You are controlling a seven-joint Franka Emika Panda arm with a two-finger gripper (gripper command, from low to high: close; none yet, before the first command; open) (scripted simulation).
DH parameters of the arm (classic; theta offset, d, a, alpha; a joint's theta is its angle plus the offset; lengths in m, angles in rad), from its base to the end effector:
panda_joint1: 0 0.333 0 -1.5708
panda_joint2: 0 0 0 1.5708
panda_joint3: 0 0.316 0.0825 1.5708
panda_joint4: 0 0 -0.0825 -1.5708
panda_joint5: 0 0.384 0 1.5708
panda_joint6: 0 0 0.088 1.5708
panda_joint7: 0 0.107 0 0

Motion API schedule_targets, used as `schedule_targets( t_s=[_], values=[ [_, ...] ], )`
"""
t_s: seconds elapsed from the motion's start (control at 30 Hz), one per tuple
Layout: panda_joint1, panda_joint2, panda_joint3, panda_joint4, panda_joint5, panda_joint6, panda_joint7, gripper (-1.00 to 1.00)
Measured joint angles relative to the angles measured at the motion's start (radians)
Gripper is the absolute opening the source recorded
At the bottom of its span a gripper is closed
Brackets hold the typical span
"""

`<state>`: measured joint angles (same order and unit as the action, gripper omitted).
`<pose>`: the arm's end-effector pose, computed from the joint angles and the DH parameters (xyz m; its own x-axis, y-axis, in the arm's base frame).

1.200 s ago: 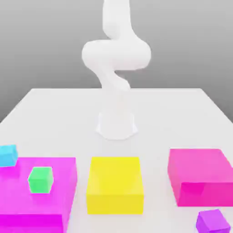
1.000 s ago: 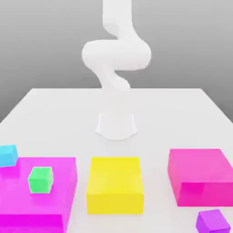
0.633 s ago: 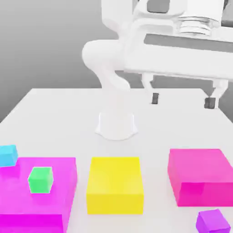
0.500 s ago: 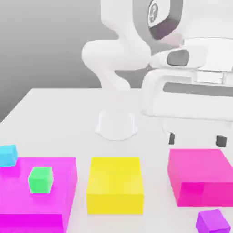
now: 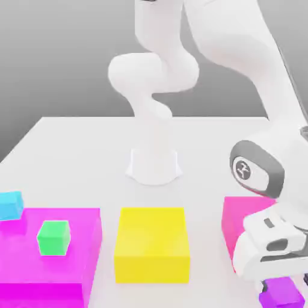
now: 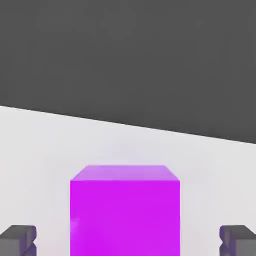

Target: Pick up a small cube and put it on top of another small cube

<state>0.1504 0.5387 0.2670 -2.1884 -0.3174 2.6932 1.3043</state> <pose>0.4962 0.2376 0.1449 0.8047 -0.5937 0.0008 -0.5937 -0.8047 -0.0013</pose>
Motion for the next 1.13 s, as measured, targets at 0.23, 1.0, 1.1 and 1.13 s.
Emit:
schedule_targets(
  t_s=[0.23,1.0,1.1,1.13],
  values=[
    [-0.005,-0.015,0.008,-0.004,0.010,-0.011,-0.007,-1.00],
    [-0.759,-0.585,-0.442,-0.328,0.297,-0.224,0.022,-1.00],
    [-0.770,-0.545,-0.446,-0.344,0.317,-0.166,0.014,1.00],
    [-0.773,-0.545,-0.446,-0.344,0.317,-0.166,0.014,1.00]
  ],
)
